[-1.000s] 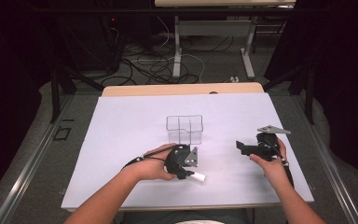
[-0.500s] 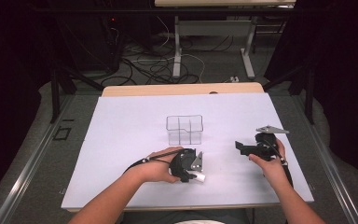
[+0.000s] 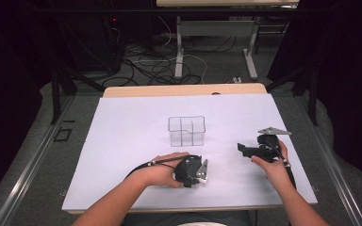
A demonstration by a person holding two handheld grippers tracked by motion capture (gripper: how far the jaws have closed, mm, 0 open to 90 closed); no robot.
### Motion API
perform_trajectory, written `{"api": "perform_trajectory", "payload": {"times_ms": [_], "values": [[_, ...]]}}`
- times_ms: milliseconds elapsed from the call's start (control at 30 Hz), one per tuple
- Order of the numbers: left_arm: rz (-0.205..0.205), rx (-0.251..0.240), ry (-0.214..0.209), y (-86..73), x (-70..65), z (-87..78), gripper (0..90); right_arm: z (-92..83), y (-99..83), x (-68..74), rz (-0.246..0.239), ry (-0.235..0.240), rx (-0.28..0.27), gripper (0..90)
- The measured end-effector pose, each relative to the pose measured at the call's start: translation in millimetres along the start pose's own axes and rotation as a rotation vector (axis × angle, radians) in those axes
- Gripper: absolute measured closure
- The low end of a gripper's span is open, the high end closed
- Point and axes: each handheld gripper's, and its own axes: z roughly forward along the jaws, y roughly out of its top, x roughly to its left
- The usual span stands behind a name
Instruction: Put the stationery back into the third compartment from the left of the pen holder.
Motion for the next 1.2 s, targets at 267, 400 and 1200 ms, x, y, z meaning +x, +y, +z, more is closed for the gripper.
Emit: {"api": "perform_trajectory", "payload": {"times_ms": [267,400,1200], "values": [[0.027,0.026,0.006,0.3,-1.5,1.9,62.4,0.7,-0.7,-0.2,0.005,0.005,0.009,6.7],[0.048,0.026,0.001,0.2,-3.1,1.9,65.0,1.1,-1.0,-0.7,0.005,0.008,0.009,7.0],[-0.009,-0.028,0.008,-2.3,0.4,-5.1,68.5,0.7,-0.7,-0.8,0.012,0.009,0.008,7.6]]}}
